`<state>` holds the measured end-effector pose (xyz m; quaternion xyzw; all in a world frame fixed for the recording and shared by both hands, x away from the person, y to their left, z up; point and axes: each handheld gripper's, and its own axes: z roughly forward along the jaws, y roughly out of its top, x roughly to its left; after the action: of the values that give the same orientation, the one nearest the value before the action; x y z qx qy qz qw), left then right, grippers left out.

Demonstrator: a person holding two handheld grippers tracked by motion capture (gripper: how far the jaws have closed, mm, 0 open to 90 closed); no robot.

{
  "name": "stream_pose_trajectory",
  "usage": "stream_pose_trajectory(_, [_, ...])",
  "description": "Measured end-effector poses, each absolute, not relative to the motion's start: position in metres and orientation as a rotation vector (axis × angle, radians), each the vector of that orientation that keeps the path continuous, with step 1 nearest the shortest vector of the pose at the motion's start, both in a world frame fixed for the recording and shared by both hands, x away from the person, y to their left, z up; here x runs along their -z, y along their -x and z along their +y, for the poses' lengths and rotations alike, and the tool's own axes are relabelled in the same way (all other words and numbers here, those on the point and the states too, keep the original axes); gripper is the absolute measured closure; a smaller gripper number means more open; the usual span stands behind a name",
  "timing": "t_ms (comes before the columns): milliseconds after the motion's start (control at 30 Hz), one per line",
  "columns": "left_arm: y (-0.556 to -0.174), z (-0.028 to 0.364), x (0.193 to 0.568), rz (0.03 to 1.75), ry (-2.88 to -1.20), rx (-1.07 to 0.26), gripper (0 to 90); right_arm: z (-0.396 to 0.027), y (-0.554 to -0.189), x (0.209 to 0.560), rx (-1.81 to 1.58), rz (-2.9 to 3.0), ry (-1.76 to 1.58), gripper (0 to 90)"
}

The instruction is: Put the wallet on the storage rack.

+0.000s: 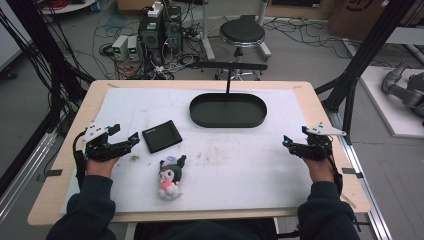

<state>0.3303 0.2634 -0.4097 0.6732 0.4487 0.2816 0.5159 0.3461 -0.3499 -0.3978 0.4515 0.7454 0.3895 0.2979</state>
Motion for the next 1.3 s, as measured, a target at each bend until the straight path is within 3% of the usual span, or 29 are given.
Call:
stream_pose_trajectory(767, [-0.345, 0.24, 0.422, 0.998, -1.745, -0.632, 28.1, -0.346, -0.346, 0.4, -1.031, 2.012, -1.171, 21.6])
stream_pose_trajectory(833, [-0.347, 0.238, 0.424, 0.99, -1.772, -0.619, 28.5, -0.345, -0.346, 0.4, -1.026, 2.017, -1.162, 21.6])
stream_pose_trajectory(900, [-0.348, 0.234, 0.427, 0.969, -1.811, -0.593, 36.3, -0.342, -0.345, 0.4, -1.027, 2.02, -1.159, 21.6])
stream_pose_trajectory(1233, [-0.353, 0.212, 0.442, 0.859, -2.018, -0.551, 37.5, -0.337, -0.345, 0.399, -1.023, 2.032, -1.145, 21.6])
stream_pose_trajectory(1300, [-0.354, 0.21, 0.443, 0.854, -2.038, -0.563, 41.7, -0.337, -0.345, 0.399, -1.023, 2.031, -1.149, 21.6])
